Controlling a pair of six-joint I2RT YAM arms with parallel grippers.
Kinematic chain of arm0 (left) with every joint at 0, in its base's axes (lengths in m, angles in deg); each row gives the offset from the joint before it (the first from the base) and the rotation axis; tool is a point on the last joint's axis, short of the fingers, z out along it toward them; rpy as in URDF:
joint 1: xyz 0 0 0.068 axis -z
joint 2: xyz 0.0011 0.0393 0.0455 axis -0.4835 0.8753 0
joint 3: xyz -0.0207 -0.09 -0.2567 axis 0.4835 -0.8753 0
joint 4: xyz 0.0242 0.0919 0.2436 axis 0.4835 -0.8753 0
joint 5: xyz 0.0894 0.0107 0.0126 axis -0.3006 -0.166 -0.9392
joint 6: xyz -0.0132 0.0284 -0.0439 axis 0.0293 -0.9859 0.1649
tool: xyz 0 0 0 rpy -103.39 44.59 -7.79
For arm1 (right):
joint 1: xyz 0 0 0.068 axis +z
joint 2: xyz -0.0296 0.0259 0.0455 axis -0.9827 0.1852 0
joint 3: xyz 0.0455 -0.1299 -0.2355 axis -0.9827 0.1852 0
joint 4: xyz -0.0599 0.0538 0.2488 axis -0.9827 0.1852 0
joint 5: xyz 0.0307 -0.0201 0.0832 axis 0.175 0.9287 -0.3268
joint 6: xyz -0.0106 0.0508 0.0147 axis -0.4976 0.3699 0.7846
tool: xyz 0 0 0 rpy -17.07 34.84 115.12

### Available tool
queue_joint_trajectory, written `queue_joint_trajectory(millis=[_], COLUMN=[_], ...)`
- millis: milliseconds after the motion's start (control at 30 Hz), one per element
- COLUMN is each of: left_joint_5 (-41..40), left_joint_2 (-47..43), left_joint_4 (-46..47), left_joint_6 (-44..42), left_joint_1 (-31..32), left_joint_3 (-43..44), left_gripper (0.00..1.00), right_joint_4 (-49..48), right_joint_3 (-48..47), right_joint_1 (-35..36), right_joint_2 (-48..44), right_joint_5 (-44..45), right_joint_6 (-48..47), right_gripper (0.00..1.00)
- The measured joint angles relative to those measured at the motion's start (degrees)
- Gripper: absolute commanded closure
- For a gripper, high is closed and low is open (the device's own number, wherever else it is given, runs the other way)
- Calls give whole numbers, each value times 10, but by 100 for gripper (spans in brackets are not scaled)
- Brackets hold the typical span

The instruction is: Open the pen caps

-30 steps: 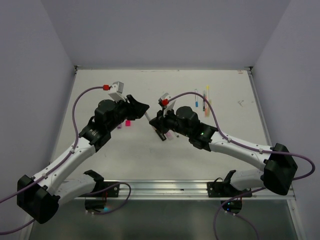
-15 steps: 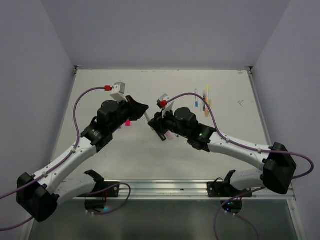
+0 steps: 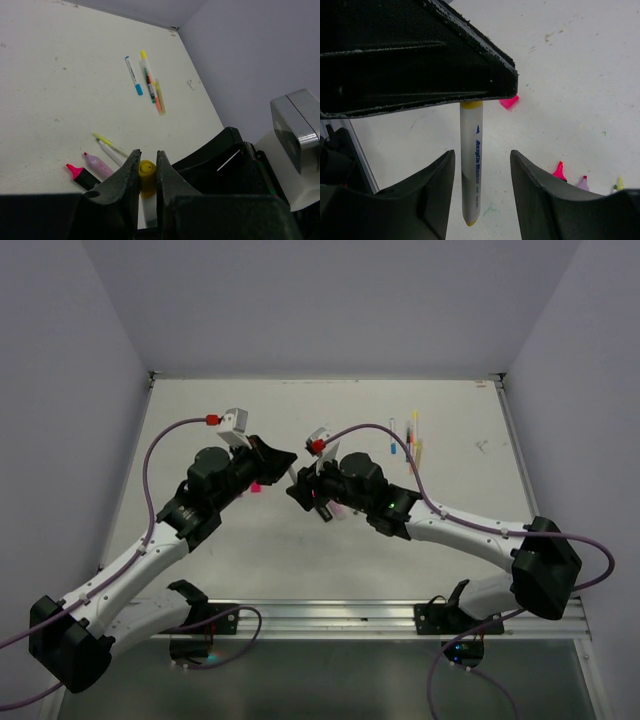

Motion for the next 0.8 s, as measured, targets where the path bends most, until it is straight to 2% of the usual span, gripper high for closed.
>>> queue_joint_trajectory(millis=[67, 100, 200, 233, 267, 567, 800], left_joint_5=[3, 4, 4, 4, 3, -17, -21], left_joint_2=[0, 0, 0, 0, 0, 30, 66], left_joint_4=[2, 4, 10, 11, 11, 20, -4], left_joint_6=[0, 0, -2, -2, -2, -4, -4], left_joint_1=[0, 0, 0, 0, 0, 5, 4], left_joint_3=[0, 0, 0, 0, 0, 5, 38], left_gripper=[100, 100, 100, 100, 100, 100, 100], right_joint_4=[0, 0, -1, 0, 0, -10, -78], right_joint_3=[-9, -12, -20, -21, -21, -1, 43], right_joint_1=[0, 0, 0, 0, -1, -5, -13], right_joint_2=[9, 13, 19, 19, 19, 19, 17], right_joint_5=[-7, -11, -19, -19, -21, -9, -3], right_joint_6=[-1, -1, -3, -2, -3, -2, -2], right_gripper=[58, 67, 85, 96, 100, 100, 100])
